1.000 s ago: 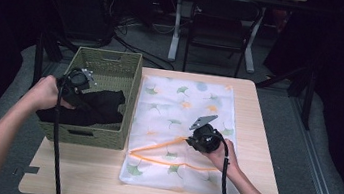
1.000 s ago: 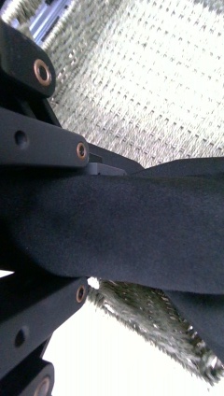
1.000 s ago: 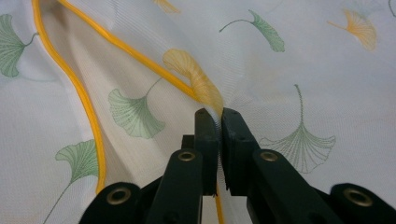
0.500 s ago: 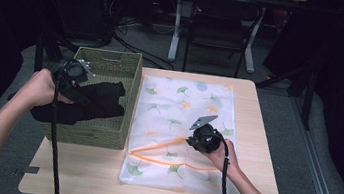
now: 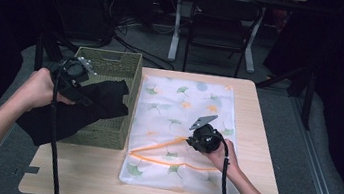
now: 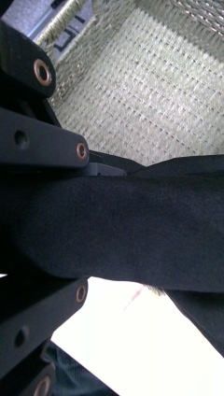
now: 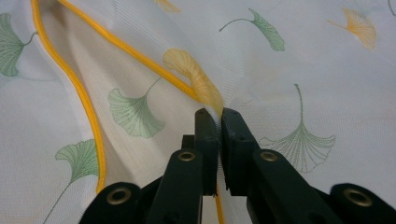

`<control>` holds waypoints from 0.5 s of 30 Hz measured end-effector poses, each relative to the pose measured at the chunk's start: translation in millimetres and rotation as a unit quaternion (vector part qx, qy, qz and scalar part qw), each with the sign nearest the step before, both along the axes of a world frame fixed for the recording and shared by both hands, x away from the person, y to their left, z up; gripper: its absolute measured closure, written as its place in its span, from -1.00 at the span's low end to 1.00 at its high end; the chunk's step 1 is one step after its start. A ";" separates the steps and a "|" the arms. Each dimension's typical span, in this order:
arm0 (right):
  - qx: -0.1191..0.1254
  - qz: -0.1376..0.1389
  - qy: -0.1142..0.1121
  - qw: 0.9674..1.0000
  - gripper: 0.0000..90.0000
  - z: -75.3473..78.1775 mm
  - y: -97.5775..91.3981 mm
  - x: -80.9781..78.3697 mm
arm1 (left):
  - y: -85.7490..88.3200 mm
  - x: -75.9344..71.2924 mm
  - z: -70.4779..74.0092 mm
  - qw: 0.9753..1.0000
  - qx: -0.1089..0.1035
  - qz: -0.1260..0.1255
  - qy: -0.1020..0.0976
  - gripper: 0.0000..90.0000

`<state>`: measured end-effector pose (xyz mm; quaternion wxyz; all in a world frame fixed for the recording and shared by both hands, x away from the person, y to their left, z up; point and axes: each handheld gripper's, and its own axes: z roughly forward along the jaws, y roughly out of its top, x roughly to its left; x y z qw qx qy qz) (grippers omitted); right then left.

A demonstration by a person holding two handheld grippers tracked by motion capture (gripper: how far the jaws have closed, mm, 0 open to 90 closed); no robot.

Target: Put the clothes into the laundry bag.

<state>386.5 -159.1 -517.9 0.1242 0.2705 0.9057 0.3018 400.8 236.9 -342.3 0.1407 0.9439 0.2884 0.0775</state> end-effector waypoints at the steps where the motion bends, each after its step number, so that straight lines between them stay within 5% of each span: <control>1: 0.000 0.000 0.000 1.000 0.92 0.1 -0.1 0.0 | -1.0 -1.1 1.1 1.000 0.000 -0.003 0.001 0.53; 15: 0.002 -0.004 0.000 1.000 0.92 0.8 -0.7 -0.7 | -31.9 -27.9 8.8 0.999 -0.018 -0.044 0.015 0.52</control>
